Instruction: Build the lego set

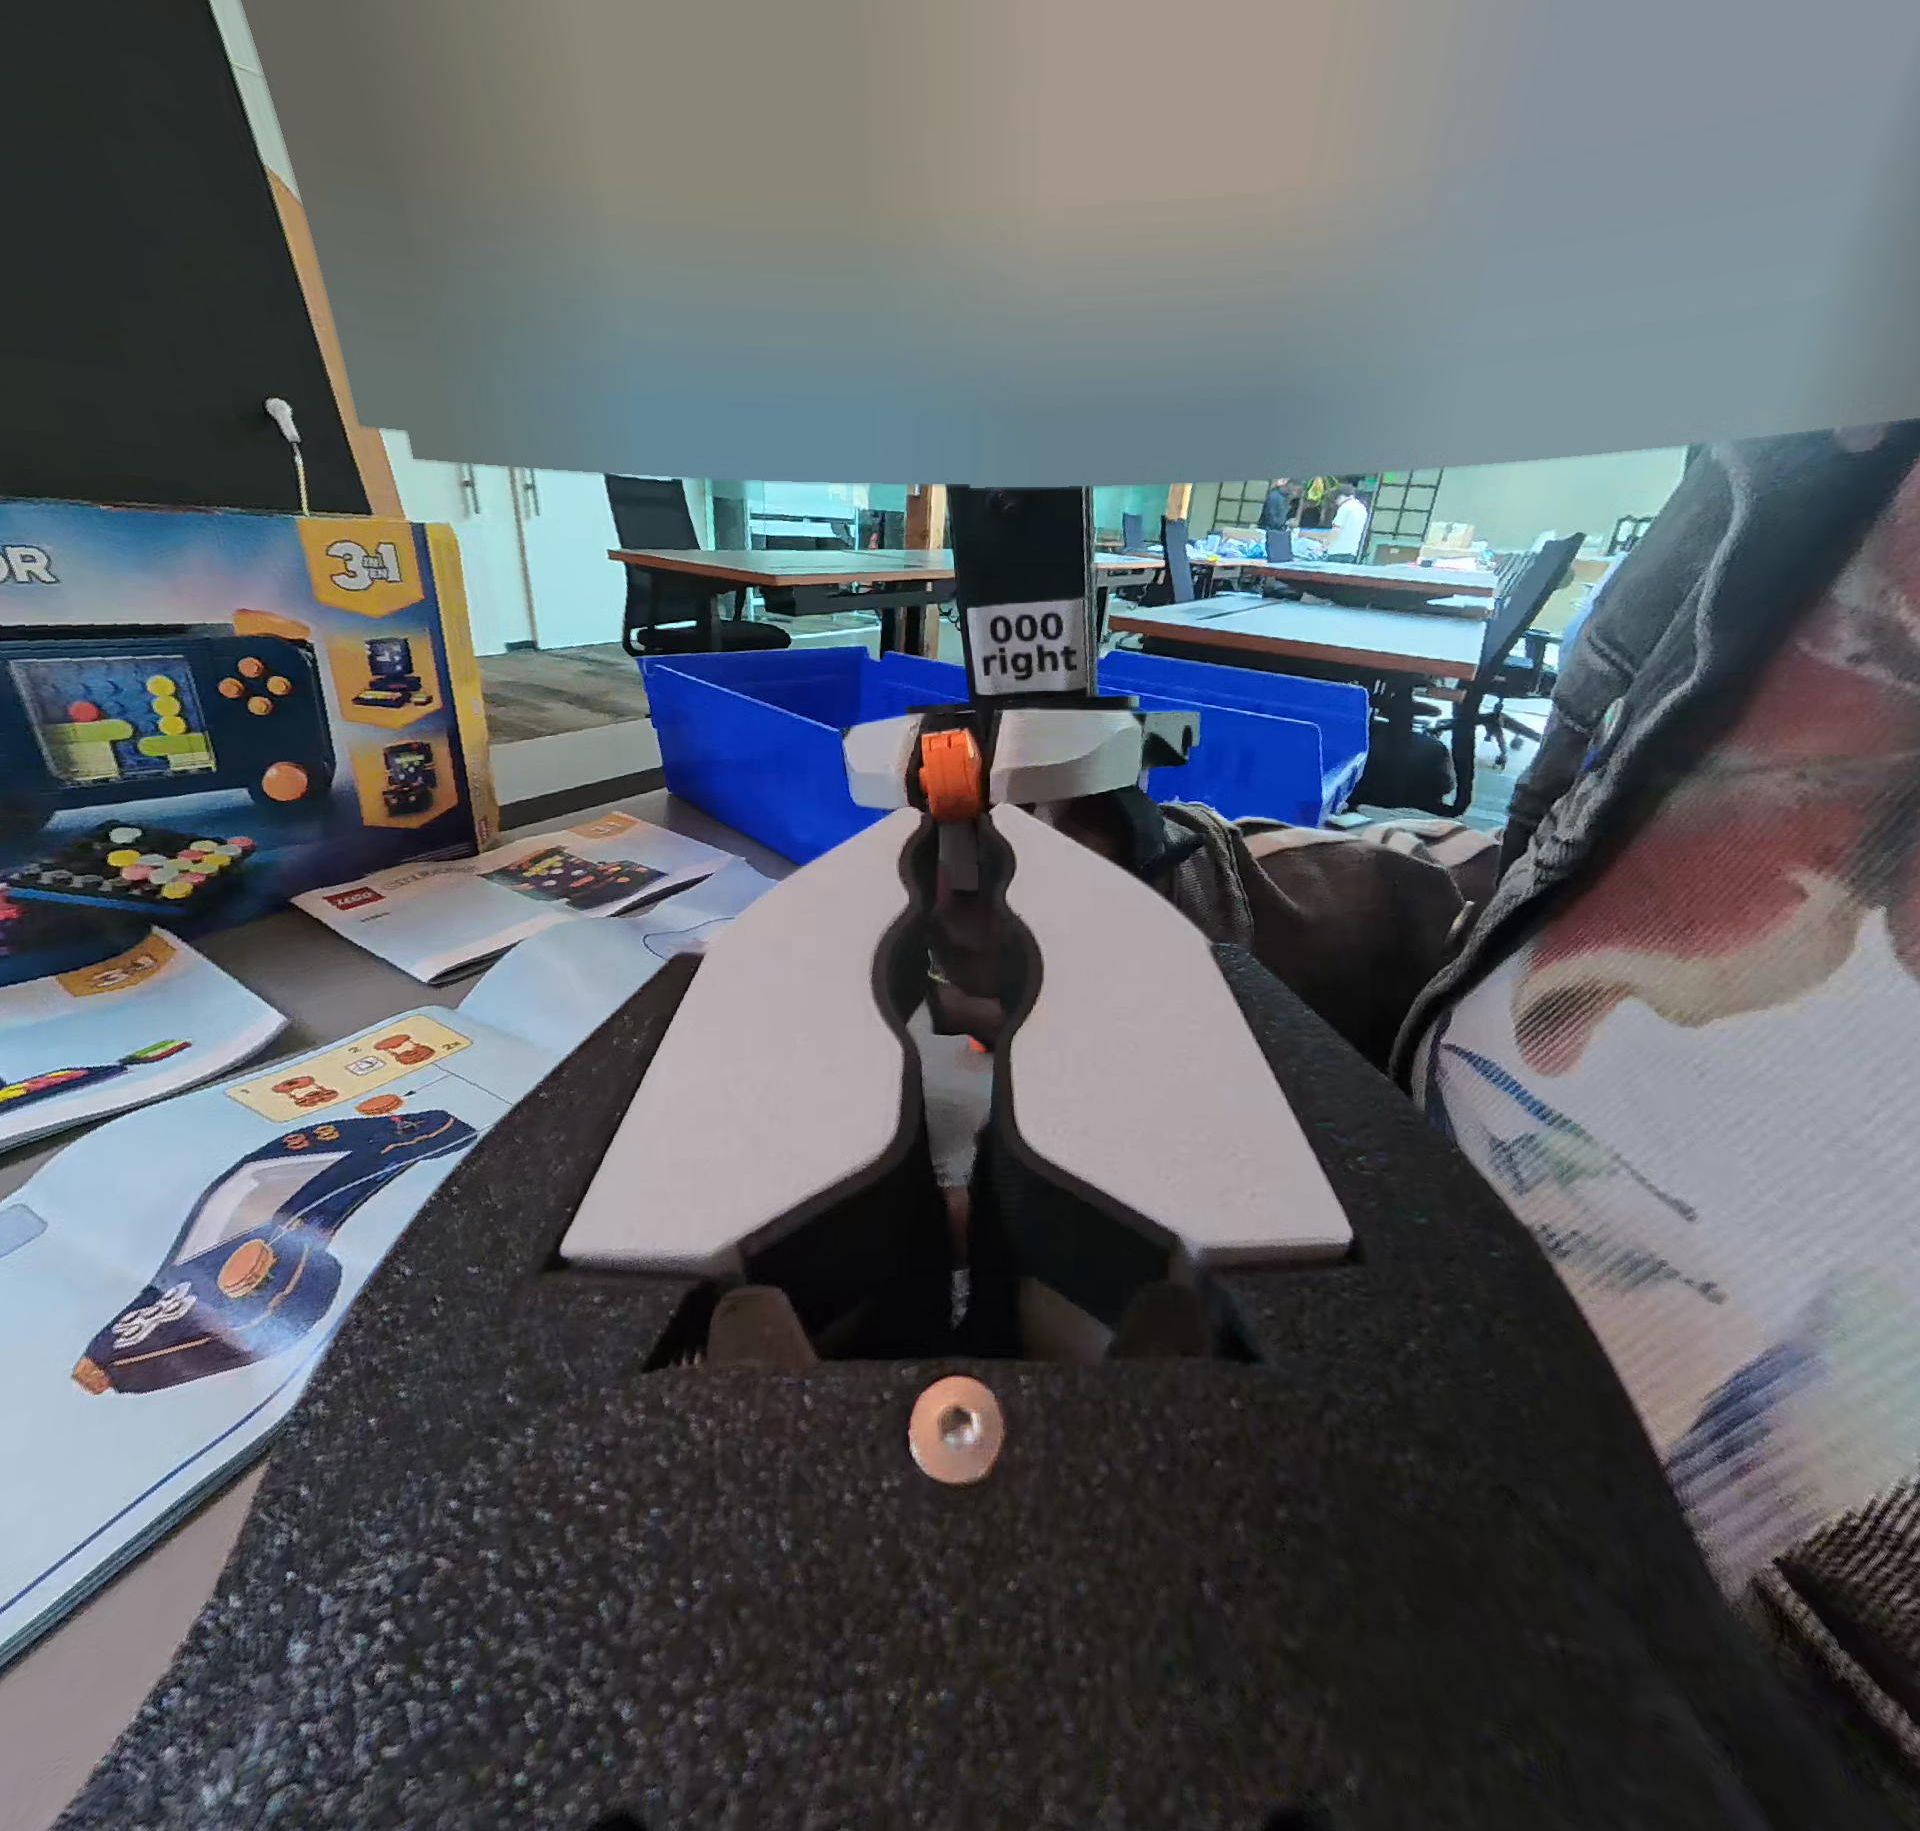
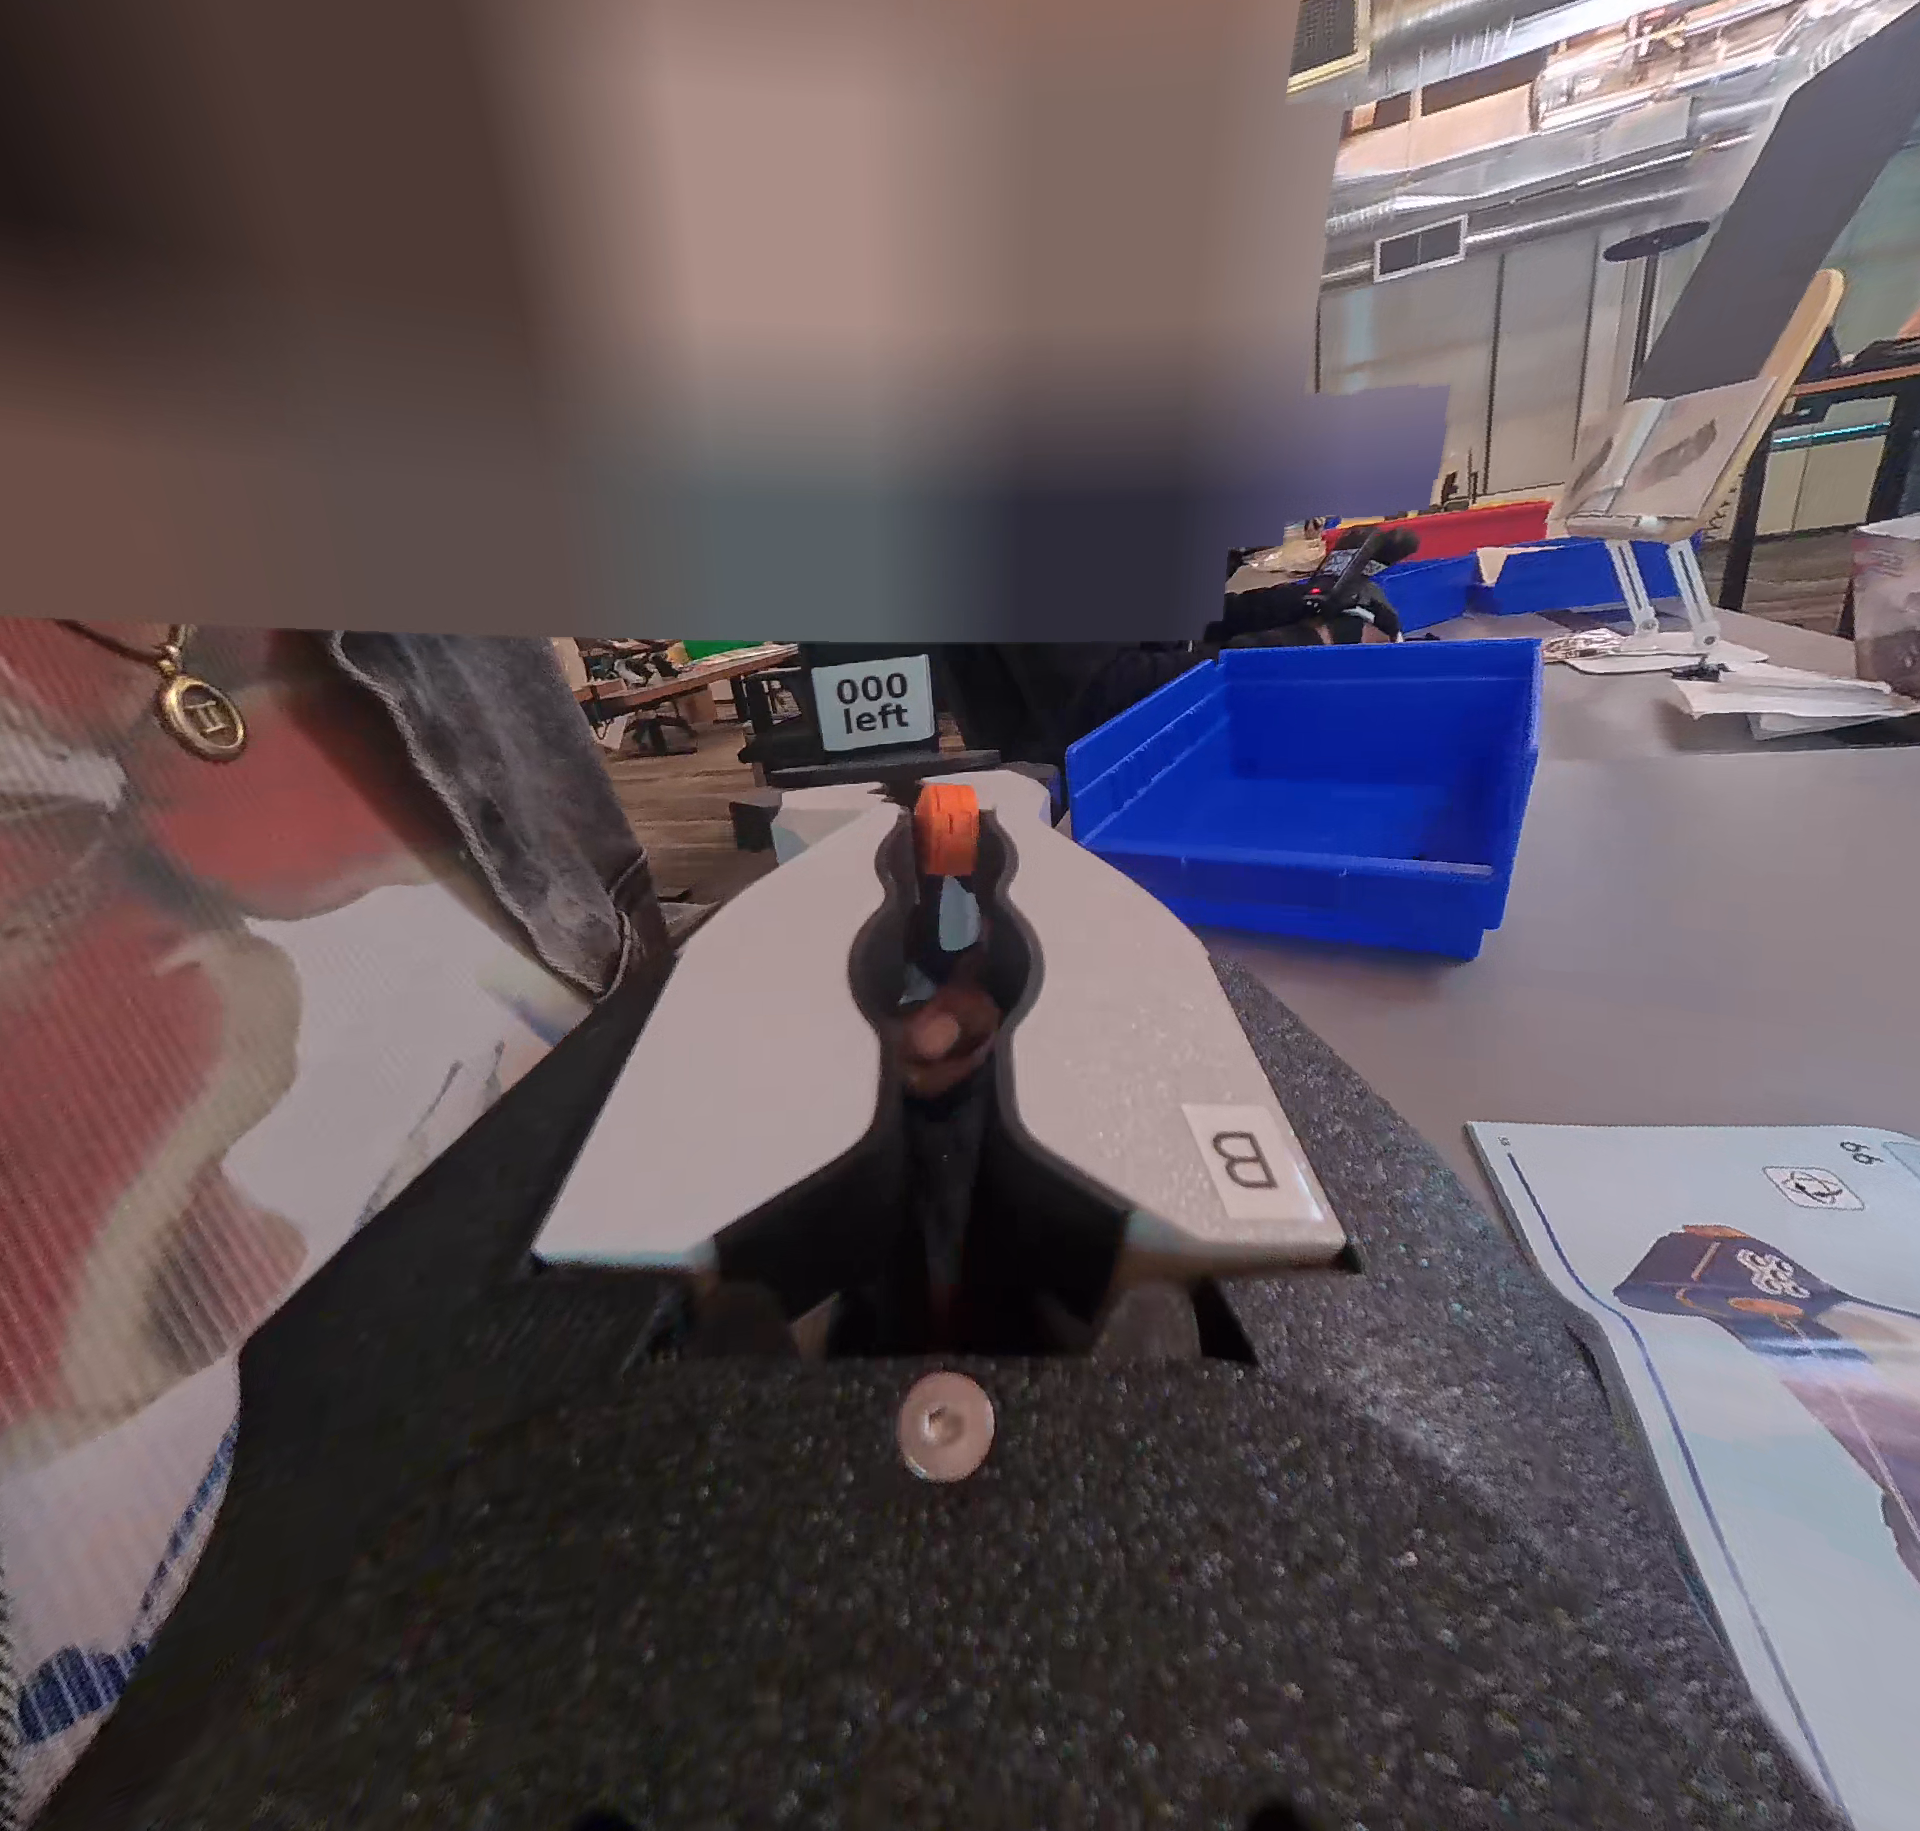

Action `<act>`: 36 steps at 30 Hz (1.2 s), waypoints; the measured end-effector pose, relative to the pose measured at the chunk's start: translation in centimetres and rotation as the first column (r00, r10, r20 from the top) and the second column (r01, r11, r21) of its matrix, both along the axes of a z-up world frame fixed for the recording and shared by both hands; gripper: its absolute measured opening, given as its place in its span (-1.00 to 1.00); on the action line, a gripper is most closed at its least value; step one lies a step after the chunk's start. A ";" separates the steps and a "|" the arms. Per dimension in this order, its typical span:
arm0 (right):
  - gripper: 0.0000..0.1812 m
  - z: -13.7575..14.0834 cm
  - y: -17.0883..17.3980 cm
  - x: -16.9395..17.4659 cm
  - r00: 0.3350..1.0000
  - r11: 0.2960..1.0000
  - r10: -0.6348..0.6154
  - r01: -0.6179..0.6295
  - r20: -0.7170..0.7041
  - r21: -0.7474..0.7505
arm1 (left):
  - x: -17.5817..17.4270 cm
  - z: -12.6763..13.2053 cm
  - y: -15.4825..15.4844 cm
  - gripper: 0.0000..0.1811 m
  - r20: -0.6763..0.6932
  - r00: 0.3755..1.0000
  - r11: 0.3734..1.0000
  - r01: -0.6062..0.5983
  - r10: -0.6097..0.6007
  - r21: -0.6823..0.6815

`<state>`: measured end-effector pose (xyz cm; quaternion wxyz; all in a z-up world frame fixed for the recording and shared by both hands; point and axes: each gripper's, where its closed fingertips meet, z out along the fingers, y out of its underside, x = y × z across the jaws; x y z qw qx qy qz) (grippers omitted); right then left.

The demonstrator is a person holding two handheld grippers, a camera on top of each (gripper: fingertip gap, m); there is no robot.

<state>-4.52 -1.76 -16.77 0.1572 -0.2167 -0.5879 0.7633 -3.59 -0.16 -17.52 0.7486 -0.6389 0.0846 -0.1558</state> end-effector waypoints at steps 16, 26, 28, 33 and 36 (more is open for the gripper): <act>-0.89 -3.3 -0.8 -1.4 0.973 0.849 -0.205 0.229 -0.102 0.476 | -1.1 -1.0 -0.8 -0.96 -0.011 0.998 0.998 0.056 -0.057 -0.030; -0.88 -3.7 -1.2 -3.0 0.916 0.998 -0.025 0.044 0.401 -0.037 | -3.8 -1.6 -3.4 -0.56 -0.485 0.846 0.975 -0.202 0.223 0.096; -0.88 -4.2 -1.5 -3.3 0.849 0.986 0.069 0.024 0.524 -0.168 | -3.7 -1.7 -3.2 -0.60 -0.632 0.717 0.953 -0.267 0.296 0.143; -0.88 -4.9 -1.6 -3.8 0.778 0.963 0.120 0.059 0.616 -0.262 | -3.8 -3.4 -1.6 -0.69 -0.718 0.661 0.960 -0.279 0.218 0.035; -0.88 -5.2 -1.4 -3.7 0.769 0.964 0.101 0.082 0.631 -0.254 | -3.9 -4.3 -1.4 -0.76 -0.737 0.656 0.962 -0.272 0.160 -0.033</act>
